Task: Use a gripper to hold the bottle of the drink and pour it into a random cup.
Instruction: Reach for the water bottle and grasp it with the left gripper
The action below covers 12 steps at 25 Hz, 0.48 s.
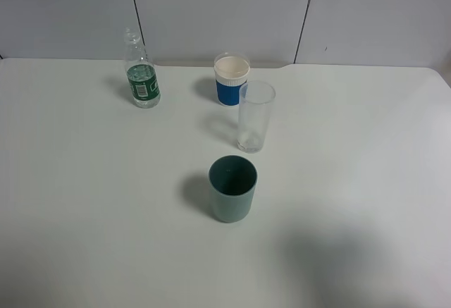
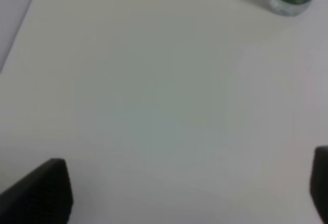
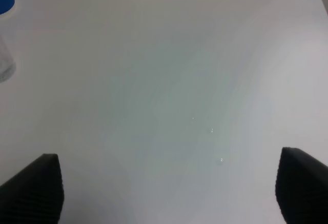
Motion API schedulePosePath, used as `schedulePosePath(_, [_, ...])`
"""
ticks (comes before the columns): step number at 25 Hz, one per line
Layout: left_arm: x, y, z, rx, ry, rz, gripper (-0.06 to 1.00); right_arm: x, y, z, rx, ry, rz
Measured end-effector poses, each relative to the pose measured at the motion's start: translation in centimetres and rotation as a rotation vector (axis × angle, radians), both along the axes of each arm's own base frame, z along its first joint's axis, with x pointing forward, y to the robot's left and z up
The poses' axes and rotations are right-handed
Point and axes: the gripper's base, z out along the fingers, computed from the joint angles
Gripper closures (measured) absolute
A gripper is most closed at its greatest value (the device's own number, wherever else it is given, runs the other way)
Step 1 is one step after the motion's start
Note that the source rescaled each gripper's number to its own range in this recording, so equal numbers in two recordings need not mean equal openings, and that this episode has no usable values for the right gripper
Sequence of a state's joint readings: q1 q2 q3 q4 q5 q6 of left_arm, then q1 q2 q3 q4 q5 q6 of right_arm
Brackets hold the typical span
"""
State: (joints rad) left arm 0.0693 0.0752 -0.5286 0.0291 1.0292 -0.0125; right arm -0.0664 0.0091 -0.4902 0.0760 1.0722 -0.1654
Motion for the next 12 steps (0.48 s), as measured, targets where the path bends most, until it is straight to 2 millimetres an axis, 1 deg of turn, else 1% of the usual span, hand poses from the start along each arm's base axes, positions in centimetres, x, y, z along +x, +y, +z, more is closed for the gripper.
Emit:
schedulePosePath(3, [1.5, 0.1, 1.2, 0.041, 0.01, -0.026, -0.06, 0.0, 0.0, 0.0, 0.0, 0.0, 0.0])
schedulePosePath(5, [2.6, 0.1, 1.5, 0.063, 0.028, -0.041, -0.06, 0.0, 0.0, 0.0, 0.0, 0.0, 0.0])
schedulePosePath(7, [3.9, 0.2, 1.7, 0.078, 0.052, -0.052, -0.06, 0.0, 0.0, 0.0, 0.0, 0.0, 0.0])
schedulePosePath(10, [7.0, 0.4, 1.4, 0.093, 0.129, -0.07, -0.06, 0.0, 0.0, 0.0, 0.0, 0.0, 0.0])
schedulePosePath(12, [8.3, 0.5, 1.1, 0.093, 0.163, -0.075, -0.06, 0.0, 0.0, 0.0, 0.0, 0.0, 0.0])
